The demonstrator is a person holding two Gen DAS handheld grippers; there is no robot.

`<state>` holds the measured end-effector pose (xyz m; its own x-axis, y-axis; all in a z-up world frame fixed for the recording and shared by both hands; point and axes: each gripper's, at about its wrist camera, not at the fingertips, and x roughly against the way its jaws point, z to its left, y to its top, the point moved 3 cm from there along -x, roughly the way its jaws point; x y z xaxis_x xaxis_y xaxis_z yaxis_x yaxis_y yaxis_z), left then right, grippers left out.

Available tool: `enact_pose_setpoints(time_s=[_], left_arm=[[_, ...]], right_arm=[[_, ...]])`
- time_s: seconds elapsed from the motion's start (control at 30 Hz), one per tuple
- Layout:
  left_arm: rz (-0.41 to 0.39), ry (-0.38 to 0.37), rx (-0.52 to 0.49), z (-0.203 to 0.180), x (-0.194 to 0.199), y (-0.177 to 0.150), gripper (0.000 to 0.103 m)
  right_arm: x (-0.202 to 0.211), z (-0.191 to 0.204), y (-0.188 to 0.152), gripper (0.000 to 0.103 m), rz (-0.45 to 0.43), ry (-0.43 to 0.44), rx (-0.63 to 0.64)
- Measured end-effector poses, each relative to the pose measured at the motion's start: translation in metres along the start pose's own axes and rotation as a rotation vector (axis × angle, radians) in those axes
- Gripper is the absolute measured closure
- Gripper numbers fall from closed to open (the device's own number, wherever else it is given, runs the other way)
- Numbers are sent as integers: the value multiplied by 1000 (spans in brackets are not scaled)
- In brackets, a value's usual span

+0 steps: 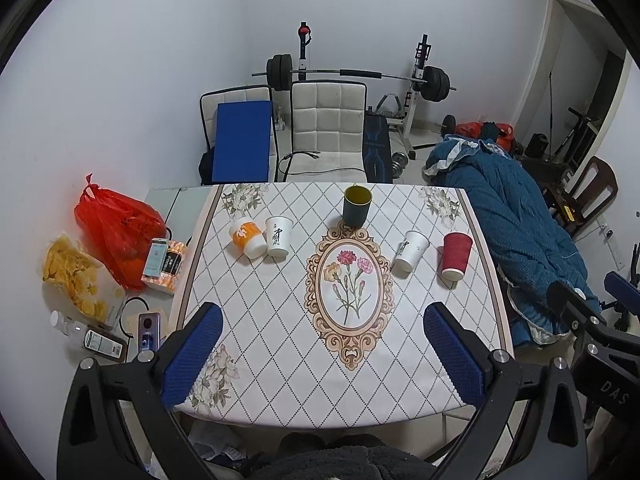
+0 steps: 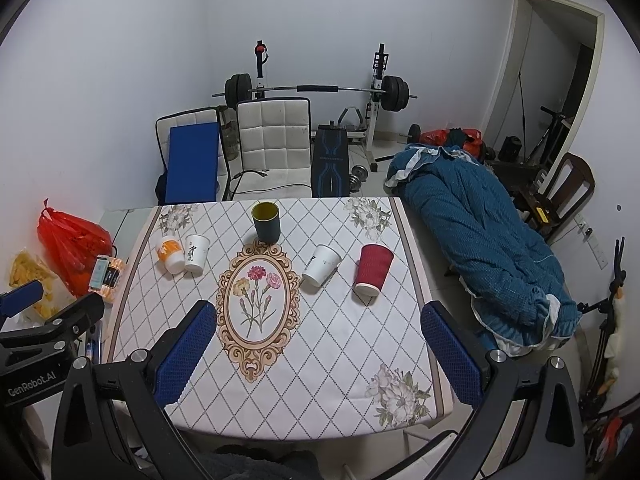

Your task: Flip cup upside down

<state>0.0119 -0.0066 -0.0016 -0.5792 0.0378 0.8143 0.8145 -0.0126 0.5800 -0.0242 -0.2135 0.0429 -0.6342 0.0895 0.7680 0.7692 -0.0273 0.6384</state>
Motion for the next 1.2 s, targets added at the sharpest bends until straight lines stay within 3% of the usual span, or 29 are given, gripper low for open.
enact_pose_setpoints(time_s=[1.2], left_arm=[[-27,-1,5,-3,15,14,0]], right_arm=[[8,5,4,0,-20,10,-11]])
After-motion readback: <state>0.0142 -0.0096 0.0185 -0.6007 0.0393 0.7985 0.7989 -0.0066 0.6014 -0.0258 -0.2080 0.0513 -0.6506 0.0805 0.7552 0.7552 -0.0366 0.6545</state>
